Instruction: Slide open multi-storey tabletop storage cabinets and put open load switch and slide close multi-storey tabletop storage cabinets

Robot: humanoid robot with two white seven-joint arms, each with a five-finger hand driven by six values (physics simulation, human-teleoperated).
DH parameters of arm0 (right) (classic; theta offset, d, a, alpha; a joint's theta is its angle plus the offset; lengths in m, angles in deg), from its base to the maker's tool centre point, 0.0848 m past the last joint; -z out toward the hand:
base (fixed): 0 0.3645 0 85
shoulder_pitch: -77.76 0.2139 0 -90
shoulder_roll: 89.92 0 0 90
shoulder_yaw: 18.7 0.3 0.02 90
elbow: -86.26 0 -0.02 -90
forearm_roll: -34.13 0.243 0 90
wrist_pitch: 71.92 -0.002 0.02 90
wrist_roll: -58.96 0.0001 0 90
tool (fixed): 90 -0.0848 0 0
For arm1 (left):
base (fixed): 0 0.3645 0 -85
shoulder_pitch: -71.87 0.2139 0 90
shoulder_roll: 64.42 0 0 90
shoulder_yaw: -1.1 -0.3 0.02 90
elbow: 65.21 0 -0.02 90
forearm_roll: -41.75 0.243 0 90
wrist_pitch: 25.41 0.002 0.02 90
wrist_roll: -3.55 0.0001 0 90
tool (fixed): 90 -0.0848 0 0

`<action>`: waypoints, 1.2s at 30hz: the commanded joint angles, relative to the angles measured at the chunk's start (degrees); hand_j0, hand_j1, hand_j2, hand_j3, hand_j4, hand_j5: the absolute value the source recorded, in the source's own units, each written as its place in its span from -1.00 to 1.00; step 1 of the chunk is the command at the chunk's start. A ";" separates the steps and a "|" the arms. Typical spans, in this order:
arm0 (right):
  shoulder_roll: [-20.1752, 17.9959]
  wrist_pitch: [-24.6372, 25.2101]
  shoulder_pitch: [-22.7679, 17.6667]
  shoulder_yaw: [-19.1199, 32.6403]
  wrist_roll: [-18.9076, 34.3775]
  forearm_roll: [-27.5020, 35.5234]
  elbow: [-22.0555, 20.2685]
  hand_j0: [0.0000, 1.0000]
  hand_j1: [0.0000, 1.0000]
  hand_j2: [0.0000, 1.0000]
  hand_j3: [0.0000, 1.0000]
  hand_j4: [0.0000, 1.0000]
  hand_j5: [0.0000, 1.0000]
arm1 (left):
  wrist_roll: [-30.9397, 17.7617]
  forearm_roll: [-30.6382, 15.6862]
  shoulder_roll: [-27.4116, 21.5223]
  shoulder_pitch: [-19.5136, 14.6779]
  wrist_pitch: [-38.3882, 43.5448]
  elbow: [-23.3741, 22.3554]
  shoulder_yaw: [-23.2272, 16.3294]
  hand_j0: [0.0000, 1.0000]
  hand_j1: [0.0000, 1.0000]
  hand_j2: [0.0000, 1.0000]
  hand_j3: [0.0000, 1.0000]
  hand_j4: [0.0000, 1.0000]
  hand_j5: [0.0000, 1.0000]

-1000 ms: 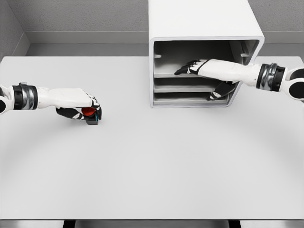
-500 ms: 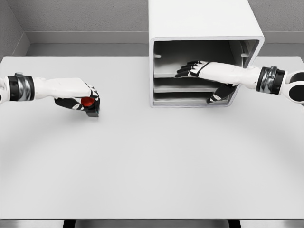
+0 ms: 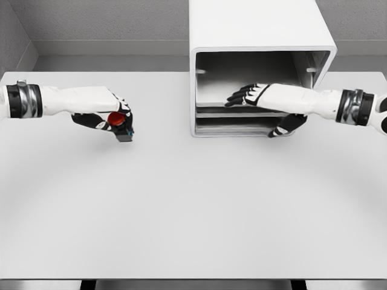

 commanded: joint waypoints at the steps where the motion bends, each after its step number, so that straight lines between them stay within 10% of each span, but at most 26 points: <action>1: -1.90 0.09 0.00 0.07 -0.17 0.54 -3.04 1.00 1.00 1.00 1.00 1.00 1.00 | 0.02 -1.25 -0.15 0.00 0.15 1.03 -0.03 -0.08 -0.08 -0.08 -0.08 -0.08 -0.08; 12: -7.62 0.09 -1.14 0.07 -0.61 1.15 -11.39 1.00 1.00 1.00 1.00 1.00 1.00 | 0.02 -4.24 -3.84 -0.35 0.15 9.55 -0.03 -0.08 -0.08 -0.08 -0.08 -0.08 -0.08; 36: -15.62 0.09 -4.57 -0.02 -3.42 1.24 -15.96 1.00 1.00 1.00 1.00 1.00 1.00 | 0.02 -8.29 -8.33 -5.18 0.15 18.52 0.32 -0.08 -0.08 -0.08 -0.08 -0.08 -0.08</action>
